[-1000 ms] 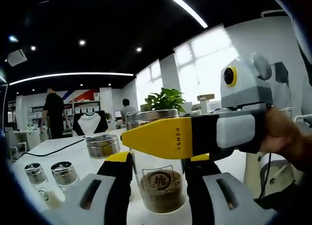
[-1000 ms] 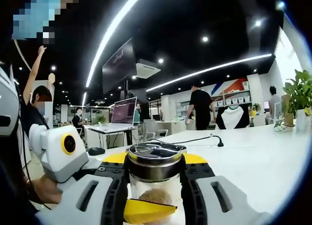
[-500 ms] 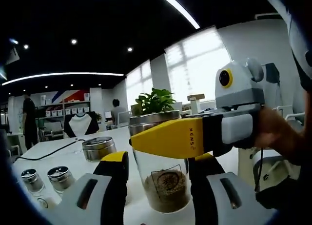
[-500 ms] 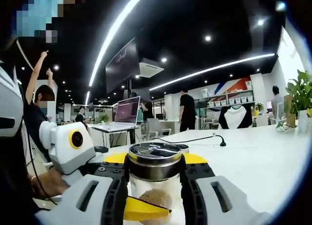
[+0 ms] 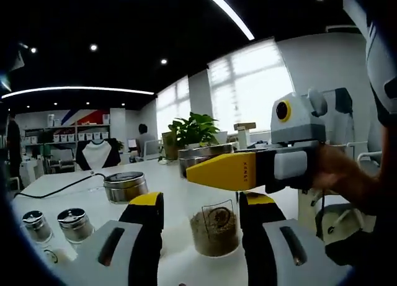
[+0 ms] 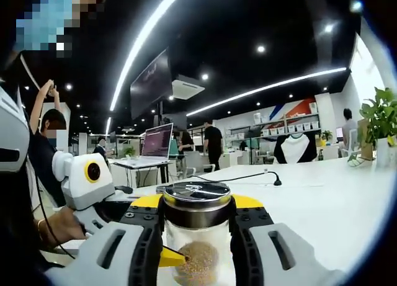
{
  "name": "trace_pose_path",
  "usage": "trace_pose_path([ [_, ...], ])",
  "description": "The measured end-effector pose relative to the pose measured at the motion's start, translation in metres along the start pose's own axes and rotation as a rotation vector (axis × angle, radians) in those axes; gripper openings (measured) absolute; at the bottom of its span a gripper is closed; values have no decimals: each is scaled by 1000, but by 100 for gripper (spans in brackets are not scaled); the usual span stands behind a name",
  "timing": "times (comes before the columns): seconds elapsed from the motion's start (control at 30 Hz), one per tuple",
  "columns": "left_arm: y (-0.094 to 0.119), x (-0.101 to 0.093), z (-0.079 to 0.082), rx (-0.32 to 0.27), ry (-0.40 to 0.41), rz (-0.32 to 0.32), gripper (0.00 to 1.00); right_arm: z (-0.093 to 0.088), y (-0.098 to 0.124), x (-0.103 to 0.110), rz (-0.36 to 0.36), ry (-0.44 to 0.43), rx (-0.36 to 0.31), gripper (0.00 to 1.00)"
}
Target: Rotate the seasoning bottle until the label or dispensing opening points toward the visible target arrow and the bottle remains upright within the marked orientation range
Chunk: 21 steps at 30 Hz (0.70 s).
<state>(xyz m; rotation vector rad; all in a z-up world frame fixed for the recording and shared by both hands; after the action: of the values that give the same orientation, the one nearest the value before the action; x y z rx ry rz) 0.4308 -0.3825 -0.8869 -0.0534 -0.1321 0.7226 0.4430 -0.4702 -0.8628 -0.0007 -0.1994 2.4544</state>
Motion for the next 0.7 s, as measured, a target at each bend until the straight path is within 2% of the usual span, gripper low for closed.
trace_pose_path([
  [0.27,4,6,-2,23,0,29,52,6,1,-24,-40,39,-8,39],
  [0.4,5,6,-3,36,-7,36,52,6,-4,-39,-29,63,-3,38],
  [0.47,8,7,-1,26,-48,60,52,4,-6,-46,-28,69,-1,38],
  [0.57,12,10,-3,72,-85,74,52,2,-8,-52,-16,87,6,38],
  [0.7,18,14,-4,81,-71,89,52,-1,-13,-58,7,108,11,38],
])
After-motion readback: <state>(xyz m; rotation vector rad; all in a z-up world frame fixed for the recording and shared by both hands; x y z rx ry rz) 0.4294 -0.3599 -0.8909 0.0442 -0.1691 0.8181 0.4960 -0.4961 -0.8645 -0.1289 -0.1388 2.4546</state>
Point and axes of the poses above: the point that each gripper's makers call its tool centre point, and the gripper's own axes: y roughly backward along the fingers, x roughly to its left, z roughly out of its top, the point moved 6 cm from there along y, roughly backward along the fingers, and after that the axes turned 3 degrees about -x, right-handed, at the moved point
